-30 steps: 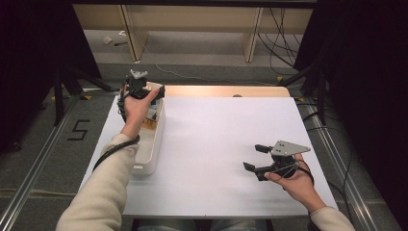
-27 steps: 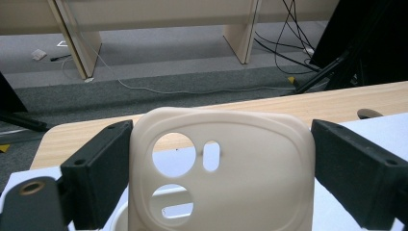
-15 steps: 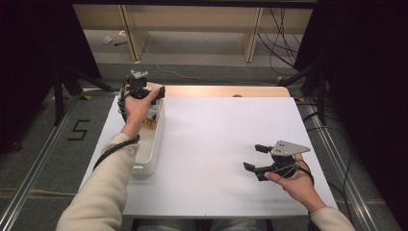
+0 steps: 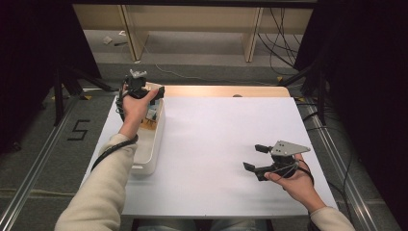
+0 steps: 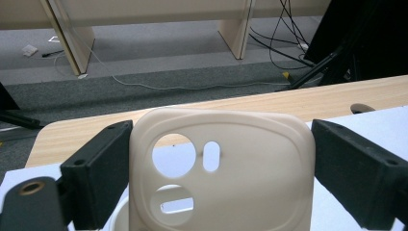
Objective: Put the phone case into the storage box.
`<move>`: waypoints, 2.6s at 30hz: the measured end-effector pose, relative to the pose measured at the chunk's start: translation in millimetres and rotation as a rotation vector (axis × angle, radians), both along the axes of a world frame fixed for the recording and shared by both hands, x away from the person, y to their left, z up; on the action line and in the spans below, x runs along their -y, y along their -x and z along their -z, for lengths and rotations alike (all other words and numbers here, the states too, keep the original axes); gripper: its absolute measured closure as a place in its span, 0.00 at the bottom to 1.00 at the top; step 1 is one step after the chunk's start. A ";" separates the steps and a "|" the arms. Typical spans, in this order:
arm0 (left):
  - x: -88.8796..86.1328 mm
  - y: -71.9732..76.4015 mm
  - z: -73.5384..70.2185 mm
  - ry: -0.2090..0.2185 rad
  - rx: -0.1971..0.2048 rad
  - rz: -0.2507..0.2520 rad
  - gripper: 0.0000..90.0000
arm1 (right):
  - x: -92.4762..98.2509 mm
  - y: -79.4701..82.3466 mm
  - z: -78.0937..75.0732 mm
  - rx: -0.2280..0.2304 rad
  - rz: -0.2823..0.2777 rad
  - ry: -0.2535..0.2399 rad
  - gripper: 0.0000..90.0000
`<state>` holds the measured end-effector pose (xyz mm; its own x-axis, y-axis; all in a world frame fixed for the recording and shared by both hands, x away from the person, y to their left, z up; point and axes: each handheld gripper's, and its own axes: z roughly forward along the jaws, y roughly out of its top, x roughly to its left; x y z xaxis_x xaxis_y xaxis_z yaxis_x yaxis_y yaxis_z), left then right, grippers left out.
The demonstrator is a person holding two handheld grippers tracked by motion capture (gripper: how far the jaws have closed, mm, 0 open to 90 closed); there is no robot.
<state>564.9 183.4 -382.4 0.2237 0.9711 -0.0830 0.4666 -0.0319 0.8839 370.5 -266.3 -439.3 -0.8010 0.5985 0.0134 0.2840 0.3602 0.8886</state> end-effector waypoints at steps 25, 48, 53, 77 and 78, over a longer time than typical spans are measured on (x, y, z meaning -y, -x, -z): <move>0.5 -3.7 2.3 -0.014 -0.018 0.027 0.11 | -0.1 -0.2 0.3 0.001 -0.004 0.003 0.22; -1.2 9.2 -15.6 -0.049 -0.075 0.034 0.11 | -0.8 -0.1 0.6 -0.001 -0.003 0.001 0.22; -4.6 9.1 -11.4 -0.028 -0.080 0.023 0.11 | -1.0 -0.1 0.7 0.001 -0.004 0.003 0.22; -2.4 -11.7 10.4 -0.022 -0.133 -0.018 0.11 | -1.2 -0.4 1.0 -0.002 -0.006 0.003 0.22; -2.3 -12.4 10.7 -0.021 -0.133 -0.021 0.11 | -1.3 -0.4 1.1 -0.002 -0.006 0.003 0.22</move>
<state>577.2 185.7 -393.2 0.1915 0.9774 -0.0899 0.5805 -0.0389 0.8133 371.0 -265.0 -440.5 -0.8046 0.5937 0.0134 0.2835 0.3642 0.8871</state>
